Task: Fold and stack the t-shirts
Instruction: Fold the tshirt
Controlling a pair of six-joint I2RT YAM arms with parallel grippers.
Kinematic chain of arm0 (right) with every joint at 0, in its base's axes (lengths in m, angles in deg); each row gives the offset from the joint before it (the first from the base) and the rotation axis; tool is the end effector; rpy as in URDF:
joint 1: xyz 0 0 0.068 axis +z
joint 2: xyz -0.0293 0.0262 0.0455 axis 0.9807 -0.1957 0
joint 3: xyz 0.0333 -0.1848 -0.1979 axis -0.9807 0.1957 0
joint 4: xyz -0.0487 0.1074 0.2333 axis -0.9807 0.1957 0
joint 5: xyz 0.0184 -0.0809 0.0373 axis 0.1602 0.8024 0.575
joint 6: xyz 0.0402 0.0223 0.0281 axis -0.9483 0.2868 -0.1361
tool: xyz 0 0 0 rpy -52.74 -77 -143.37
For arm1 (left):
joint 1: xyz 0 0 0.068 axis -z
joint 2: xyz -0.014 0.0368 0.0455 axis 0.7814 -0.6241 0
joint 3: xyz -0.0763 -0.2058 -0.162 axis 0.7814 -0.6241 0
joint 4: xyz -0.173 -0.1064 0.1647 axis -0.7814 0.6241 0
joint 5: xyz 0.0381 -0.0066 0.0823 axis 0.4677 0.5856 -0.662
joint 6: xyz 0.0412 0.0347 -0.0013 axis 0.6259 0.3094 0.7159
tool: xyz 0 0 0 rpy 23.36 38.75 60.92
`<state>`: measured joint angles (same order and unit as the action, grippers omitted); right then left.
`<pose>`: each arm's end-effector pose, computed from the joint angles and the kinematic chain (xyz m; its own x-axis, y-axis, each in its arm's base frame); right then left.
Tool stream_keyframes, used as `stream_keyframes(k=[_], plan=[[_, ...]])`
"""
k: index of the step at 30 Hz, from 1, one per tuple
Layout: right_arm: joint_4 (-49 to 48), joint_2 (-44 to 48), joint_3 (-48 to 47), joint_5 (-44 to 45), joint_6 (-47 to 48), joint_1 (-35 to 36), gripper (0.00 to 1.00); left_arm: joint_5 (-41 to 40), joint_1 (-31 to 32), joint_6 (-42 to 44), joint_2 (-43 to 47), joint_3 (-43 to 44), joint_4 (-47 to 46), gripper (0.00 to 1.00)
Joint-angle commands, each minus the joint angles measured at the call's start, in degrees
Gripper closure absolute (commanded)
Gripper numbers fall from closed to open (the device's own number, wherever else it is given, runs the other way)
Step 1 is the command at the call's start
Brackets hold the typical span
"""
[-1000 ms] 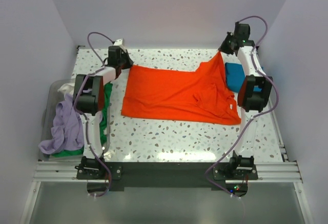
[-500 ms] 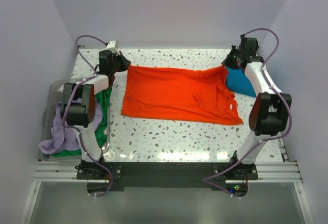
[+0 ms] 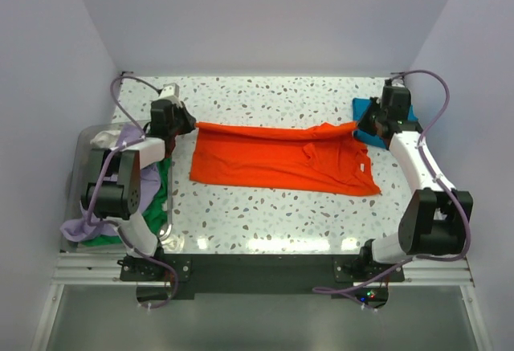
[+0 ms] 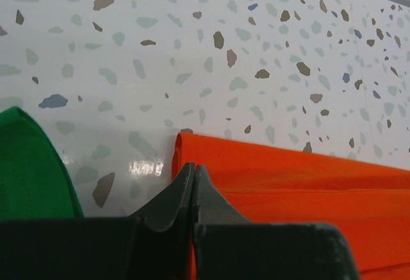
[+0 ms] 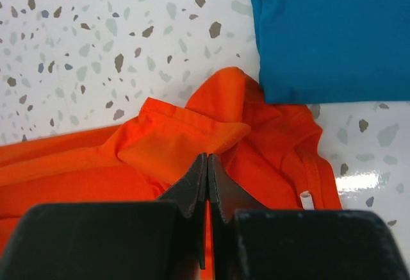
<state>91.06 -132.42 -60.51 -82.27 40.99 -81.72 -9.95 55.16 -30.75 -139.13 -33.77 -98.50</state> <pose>0.3294 -0.0162 0.2901 -0.5495 0.4350 -0.7133 0.2735 0.9004 0.3384 0.3789 -0.0295 0.1850 -0.4704 -0.3570 -0.8070 -0.0053 0.9156 -0.4020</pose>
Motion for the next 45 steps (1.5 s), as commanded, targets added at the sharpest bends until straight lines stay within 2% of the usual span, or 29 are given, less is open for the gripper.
stream_keyframes(k=[1, 10, 13, 14, 16, 17, 18, 19, 20, 22, 26, 33, 39, 45], plan=[[-0.55, 5.35, 3.01, 3.51, 1.27, -0.16, 1.00, -2.78, -0.43, 0.48, 4.94, -3.24, -3.13, 1.00], [2.09, 12.39, 10.04, 6.06, 1.53, -0.16, 1.00, -2.96, -0.43, -0.57, 8.46, -8.95, -2.52, 1.00], [2.27, 14.85, 13.82, 5.80, 1.27, -0.07, 1.00, -4.53, -0.34, -1.80, 11.00, -13.68, -2.78, 1.00], [2.62, 15.82, 14.79, 5.71, 1.27, -0.07, 1.00, -4.89, -0.34, -2.24, 11.88, -14.74, -2.87, 0.93], [3.76, 17.31, 17.60, 5.80, 1.01, -0.07, 0.99, -6.38, -0.08, -2.86, 15.48, -18.33, -3.22, 0.71], [4.11, 18.19, 18.66, 5.89, 0.83, -0.07, 0.93, -7.08, 0.44, -2.94, 16.80, -19.40, -3.14, 0.52], [4.03, 20.81, 19.89, 6.24, 0.57, -0.07, 0.83, -8.05, 0.97, -3.12, 19.86, -20.46, -3.14, 0.48], [3.85, 22.14, 21.99, 6.24, 0.13, -0.07, 0.65, -10.41, 1.58, -3.21, 21.37, -22.03, -3.22, 0.44], [3.94, 23.63, 22.62, 6.24, 0.04, -0.07, 0.57, -11.21, 2.72, -3.03, 23.99, -22.57, -2.96, 0.38], [4.03, 26.89, 23.15, 5.46, -0.31, 0.02, 0.46, -12.36, 3.87, -2.42, 25.77, -22.67, -2.00, 0.34], [0.71, 28.13, 22.45, 0.63, -0.84, 0.10, 0.43, -13.24, 7.29, -0.49, 26.13, -19.77, -0.32, 0.33], [-8.09, 16.19, 18.76, -7.29, -0.23, 2.38, 0.45, -7.63, 9.41, 1.27, 20.07, -15.72, -1.81, 0.33], [-11.53, 3.03, 11.21, -4.23, 2.06, 8.88, 0.45, -4.11, 9.41, 2.06, 17.87, -14.41, -3.14, 0.29], [-11.53, -7.79, 3.92, -2.02, 3.29, 10.47, 0.45, -2.00, 9.41, 2.85, 15.50, -12.82, -1.99, 0.29]])
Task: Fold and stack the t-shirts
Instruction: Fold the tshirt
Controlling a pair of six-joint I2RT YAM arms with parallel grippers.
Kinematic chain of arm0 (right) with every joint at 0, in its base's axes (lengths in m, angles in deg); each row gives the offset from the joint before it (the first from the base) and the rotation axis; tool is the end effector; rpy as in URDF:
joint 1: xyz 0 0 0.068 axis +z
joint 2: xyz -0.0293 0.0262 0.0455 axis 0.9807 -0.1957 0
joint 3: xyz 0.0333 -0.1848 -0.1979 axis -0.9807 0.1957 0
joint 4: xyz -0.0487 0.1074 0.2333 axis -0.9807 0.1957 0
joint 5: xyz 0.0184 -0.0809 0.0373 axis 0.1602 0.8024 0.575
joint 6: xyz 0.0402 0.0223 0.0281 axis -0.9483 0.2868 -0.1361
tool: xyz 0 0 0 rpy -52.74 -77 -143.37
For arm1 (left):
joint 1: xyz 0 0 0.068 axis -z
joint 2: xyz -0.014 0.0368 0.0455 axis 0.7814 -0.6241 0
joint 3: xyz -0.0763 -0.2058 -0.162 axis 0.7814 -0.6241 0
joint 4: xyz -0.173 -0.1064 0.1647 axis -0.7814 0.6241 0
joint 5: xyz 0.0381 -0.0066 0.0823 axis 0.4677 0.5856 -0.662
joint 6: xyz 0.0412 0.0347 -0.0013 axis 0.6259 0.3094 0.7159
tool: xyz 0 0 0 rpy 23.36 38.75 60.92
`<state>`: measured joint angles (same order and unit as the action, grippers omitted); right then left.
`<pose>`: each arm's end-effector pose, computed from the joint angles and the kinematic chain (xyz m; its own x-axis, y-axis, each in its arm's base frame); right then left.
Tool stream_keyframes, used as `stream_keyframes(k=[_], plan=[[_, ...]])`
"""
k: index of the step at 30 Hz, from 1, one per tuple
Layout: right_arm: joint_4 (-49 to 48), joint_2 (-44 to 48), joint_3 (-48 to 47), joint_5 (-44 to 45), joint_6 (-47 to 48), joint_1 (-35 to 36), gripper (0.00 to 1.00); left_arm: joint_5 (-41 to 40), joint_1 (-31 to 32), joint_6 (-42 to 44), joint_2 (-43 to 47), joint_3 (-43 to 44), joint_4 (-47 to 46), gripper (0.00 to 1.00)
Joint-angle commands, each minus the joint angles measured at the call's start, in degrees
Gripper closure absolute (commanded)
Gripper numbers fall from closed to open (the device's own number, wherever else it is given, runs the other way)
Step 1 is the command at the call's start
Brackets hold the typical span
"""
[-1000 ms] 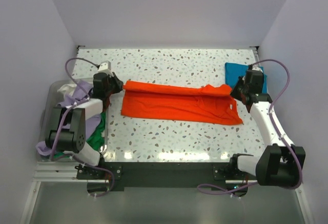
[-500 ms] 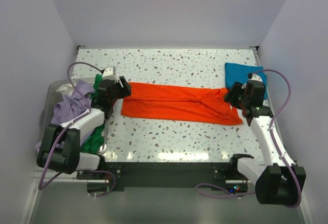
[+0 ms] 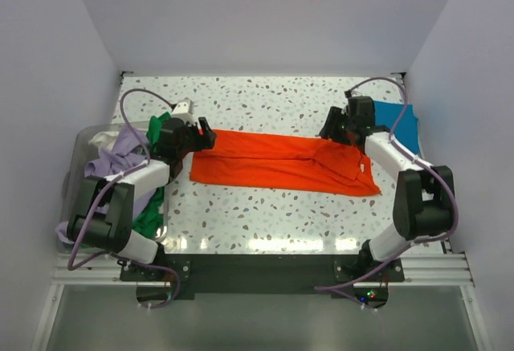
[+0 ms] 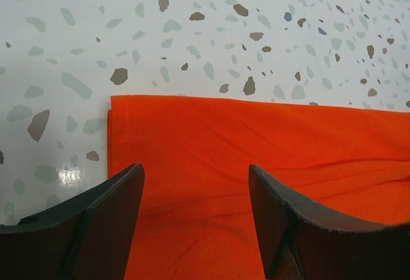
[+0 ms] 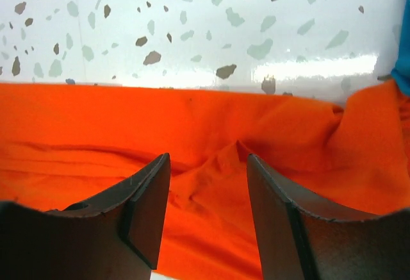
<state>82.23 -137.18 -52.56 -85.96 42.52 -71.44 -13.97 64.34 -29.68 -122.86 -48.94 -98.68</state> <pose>0.3334 0.0459 0.2311 -0.6860 0.2950 -0.6651 0.0694 0.9365 0.3438 0.3010 -0.0713 0.1952 -0.4782 -0.2722 -0.8350 0.1029 0.9268 -0.3611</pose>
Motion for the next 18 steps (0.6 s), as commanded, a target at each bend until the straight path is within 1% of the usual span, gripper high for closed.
stream_keyframes(k=[1, 3, 7, 13, 18], plan=[[-2.70, -4.18, -4.57, 1.76, 1.85, 0.38, 0.45, 2.29, 0.23, 1.87, -0.86, 2.52, -1.90, 0.29], [-2.09, -7.16, -6.15, 2.02, 2.11, 0.73, 0.46, 2.64, 0.23, 1.87, -1.38, 2.96, -2.08, 0.28], [0.02, -10.34, -8.09, 6.40, 3.16, 2.40, 0.47, 3.52, 0.23, 2.14, -2.17, 3.40, -2.08, 0.28], [3.01, -11.66, -8.53, 8.53, 3.52, 3.89, 0.48, 3.70, 0.23, 2.40, -3.67, 3.66, -2.35, 0.28], [6.17, -12.89, -9.41, 10.72, 3.69, 5.21, 0.58, 3.79, 0.23, 2.49, -4.11, 3.93, -2.43, 0.27]])
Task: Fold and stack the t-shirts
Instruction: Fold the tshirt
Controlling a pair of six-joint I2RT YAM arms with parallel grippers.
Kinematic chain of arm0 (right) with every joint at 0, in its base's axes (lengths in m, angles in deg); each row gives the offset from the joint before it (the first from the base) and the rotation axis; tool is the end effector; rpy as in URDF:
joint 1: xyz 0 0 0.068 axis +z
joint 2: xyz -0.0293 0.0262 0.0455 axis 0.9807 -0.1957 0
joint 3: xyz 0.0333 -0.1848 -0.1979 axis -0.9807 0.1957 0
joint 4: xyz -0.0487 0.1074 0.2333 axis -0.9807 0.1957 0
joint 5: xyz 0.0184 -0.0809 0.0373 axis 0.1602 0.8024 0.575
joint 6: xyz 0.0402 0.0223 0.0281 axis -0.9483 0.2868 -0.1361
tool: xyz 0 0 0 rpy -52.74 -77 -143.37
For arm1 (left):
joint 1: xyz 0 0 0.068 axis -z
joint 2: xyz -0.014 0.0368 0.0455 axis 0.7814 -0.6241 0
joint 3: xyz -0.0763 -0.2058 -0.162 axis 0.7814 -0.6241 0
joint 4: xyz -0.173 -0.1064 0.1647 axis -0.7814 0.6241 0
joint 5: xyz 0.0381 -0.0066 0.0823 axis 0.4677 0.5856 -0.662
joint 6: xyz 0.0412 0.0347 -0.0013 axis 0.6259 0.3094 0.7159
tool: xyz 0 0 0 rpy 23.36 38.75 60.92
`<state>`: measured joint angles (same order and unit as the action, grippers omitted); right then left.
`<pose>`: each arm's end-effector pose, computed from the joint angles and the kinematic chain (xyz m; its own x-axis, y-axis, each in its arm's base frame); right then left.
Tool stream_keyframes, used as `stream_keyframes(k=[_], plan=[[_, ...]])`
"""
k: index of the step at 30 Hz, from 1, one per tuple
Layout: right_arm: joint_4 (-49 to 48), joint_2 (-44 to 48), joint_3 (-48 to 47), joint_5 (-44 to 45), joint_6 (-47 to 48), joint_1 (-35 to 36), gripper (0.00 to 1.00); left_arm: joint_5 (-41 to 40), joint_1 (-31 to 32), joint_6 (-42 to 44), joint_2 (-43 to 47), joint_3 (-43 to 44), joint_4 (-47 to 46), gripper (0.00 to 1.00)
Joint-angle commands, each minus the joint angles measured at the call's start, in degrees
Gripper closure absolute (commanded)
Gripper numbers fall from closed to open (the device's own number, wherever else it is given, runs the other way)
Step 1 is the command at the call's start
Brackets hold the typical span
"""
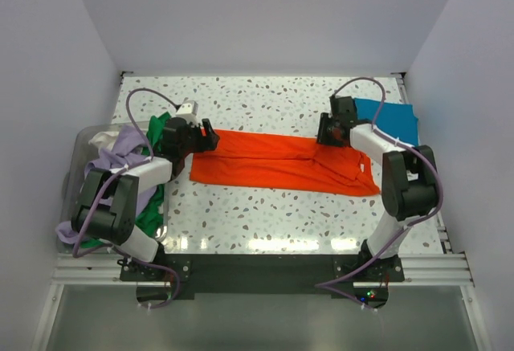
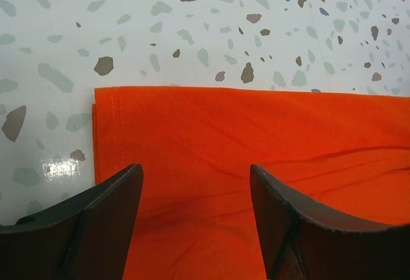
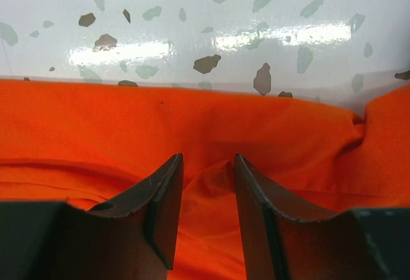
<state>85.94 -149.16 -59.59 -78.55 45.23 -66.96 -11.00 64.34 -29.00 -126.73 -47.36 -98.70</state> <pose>0.3648 0.0746 0.1945 -0.7722 0.1835 -0.6083 0.0819 0.9782 0.1911 0.3105 -0.0754 0.1839 -0.5250 -0.2486 -0.8140 0.1360 0.9196 -0.3686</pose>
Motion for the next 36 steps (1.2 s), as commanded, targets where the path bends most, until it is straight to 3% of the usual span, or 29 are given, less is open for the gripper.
stream_keyframes(k=[1, 8, 14, 36], plan=[[3.25, -1.09, -2.38, 3.58, 1.16, 0.99, 0.59, 0.73, 0.23, 1.72, -0.24, 2.36, -2.41, 0.27], [6.06, -2.14, -3.17, 6.74, 1.25, 2.14, 0.69, 0.55, 0.23, 2.07, -0.24, 2.18, -2.41, 0.26], [7.12, -0.83, -2.73, 8.58, 1.07, 3.54, 1.00, 0.37, 0.23, 2.07, 0.02, 1.83, -2.41, 0.25], [13.71, 11.99, 10.97, 17.64, -8.94, 15.32, 1.00, 0.81, 0.23, 1.90, 0.20, 1.39, -2.24, 0.24]])
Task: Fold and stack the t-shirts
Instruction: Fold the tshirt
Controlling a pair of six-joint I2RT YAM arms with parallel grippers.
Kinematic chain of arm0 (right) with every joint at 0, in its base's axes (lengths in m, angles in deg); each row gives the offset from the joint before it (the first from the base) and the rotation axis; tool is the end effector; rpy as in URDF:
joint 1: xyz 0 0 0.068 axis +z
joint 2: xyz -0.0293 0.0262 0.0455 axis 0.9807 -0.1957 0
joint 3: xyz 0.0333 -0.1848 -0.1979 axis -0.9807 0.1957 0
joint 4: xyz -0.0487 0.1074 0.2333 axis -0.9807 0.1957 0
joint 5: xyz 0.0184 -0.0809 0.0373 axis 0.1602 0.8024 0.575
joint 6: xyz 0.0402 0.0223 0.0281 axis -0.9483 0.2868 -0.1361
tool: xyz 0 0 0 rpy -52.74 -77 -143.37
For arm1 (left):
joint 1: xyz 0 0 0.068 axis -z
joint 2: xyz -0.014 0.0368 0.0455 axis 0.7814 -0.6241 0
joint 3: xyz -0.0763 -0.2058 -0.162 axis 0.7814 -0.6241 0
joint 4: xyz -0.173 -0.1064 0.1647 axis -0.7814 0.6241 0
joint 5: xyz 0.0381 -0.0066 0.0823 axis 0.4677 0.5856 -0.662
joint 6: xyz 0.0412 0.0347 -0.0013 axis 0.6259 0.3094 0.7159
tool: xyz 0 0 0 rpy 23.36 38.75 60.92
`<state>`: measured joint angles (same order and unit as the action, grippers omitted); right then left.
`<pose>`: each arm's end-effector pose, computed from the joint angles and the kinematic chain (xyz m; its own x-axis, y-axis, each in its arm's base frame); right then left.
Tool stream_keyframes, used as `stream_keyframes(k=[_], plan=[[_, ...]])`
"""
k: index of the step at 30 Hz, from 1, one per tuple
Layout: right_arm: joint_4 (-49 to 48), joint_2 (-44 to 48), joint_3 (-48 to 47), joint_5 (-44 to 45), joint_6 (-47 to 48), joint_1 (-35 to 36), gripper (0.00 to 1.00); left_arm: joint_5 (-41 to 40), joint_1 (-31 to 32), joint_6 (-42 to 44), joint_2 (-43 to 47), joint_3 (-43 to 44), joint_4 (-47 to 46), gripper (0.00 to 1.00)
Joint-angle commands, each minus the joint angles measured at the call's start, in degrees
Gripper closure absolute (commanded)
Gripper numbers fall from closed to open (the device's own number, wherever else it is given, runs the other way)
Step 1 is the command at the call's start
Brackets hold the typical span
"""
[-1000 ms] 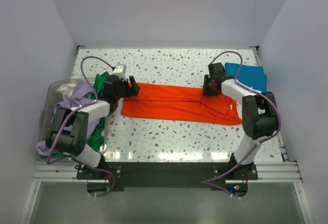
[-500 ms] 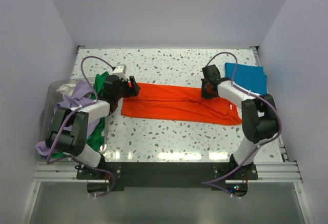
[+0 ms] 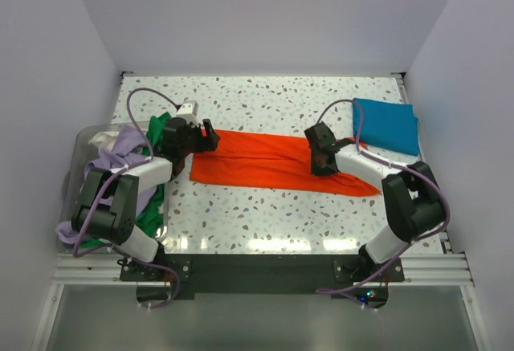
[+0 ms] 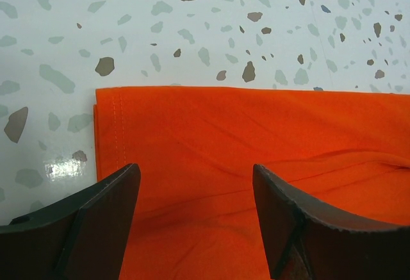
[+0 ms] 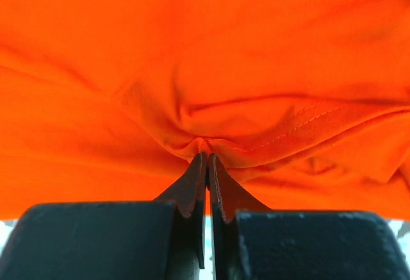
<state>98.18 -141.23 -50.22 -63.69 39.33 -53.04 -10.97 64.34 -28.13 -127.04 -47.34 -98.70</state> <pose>0.2848 0.1255 0.1801 -0.8615 0.0451 -0.5058 0.0784 0.9959 -0.0448 0.3109 -0.0755 0.1824 -0.5270 -0.2336 -0.8171 0.1427 0.9235 -0.3560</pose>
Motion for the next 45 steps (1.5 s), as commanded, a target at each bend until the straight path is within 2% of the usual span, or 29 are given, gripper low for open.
stream_keyframes(k=[1, 4, 5, 8, 9, 12, 15, 19, 26, 35, 45], plan=[[2.34, 4.42, 1.95, 3.30, -3.48, 1.66, 1.00, 0.79, 0.23, 1.02, 0.33, 1.28, -2.24, 0.24], [4.36, 6.87, 2.66, 4.01, -4.45, 3.33, 1.00, 0.79, 0.23, 1.02, 0.07, 1.37, -2.24, 0.24], [4.81, 7.58, 2.75, 4.01, -4.54, 3.51, 0.90, 0.79, 0.23, 0.94, -0.11, 1.63, -2.15, 0.24], [5.43, 11.00, 3.27, 2.70, -4.80, 4.04, 0.68, 0.79, 0.23, 1.02, -0.55, 1.98, -2.24, 0.23], [4.91, 11.97, 3.71, 2.34, -4.46, 4.04, 0.58, 0.79, 0.23, 1.02, -0.81, 2.07, -2.24, 0.23], [4.20, 13.73, 3.54, 2.25, -4.02, 4.04, 0.46, 0.88, 0.23, 1.11, -1.25, 2.33, -2.06, 0.23], [3.24, 12.07, 2.05, 6.27, -3.40, 3.95, 0.41, 0.97, 0.23, 1.11, -1.34, 2.42, -2.06, 0.23], [1.04, 6.54, -0.94, 8.41, -2.08, 1.67, 0.41, 1.14, 0.32, 1.38, -1.78, 2.95, -2.15, 0.23], [-1.16, 0.73, -2.18, 2.61, -0.94, -0.80, 0.43, 0.35, 0.76, 1.82, -1.95, 3.04, -1.80, 0.22], [-2.57, 6.34, 4.41, -0.21, -1.64, -0.71, 0.49, 0.61, 0.76, 1.64, -3.10, 3.56, -1.97, 0.22], [-2.92, 7.50, 5.12, -2.84, -0.59, -0.80, 0.54, 0.53, 0.85, 1.73, -3.01, 3.48, -1.62, 0.22]])
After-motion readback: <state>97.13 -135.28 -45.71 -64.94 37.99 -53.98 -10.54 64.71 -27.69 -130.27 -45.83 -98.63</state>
